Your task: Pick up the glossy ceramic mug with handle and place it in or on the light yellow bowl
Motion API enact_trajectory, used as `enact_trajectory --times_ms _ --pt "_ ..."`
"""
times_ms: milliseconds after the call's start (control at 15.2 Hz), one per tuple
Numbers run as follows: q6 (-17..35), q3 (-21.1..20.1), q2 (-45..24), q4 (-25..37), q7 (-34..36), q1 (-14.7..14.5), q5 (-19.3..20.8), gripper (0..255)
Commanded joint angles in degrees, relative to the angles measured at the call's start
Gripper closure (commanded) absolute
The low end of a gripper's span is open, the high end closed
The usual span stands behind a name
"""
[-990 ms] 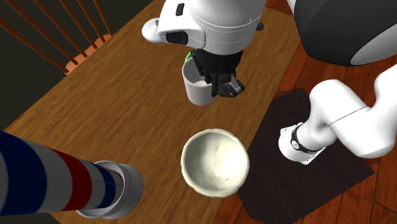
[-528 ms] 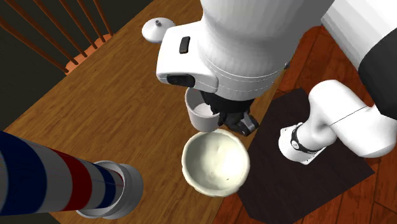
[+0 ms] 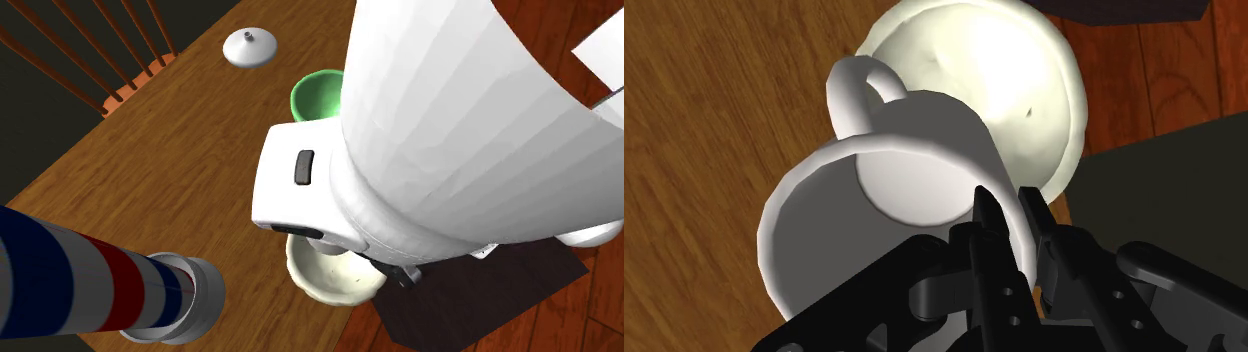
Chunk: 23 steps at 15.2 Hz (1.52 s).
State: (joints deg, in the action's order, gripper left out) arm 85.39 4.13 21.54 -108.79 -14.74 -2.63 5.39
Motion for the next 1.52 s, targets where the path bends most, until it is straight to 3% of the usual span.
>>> enact_trajectory --times_ms 0,858,1386,1452 --pt "1.5 -0.1 0.4 -1.9 0.3 0.0 0.0 255" --pt "11.2 0.2 2.2 -13.4 0.9 0.1 0.2 255" --pt "11.2 0.2 2.2 -13.4 0.9 0.1 0.2 255" --pt "11.2 0.2 2.2 -13.4 0.9 0.1 0.2 0"
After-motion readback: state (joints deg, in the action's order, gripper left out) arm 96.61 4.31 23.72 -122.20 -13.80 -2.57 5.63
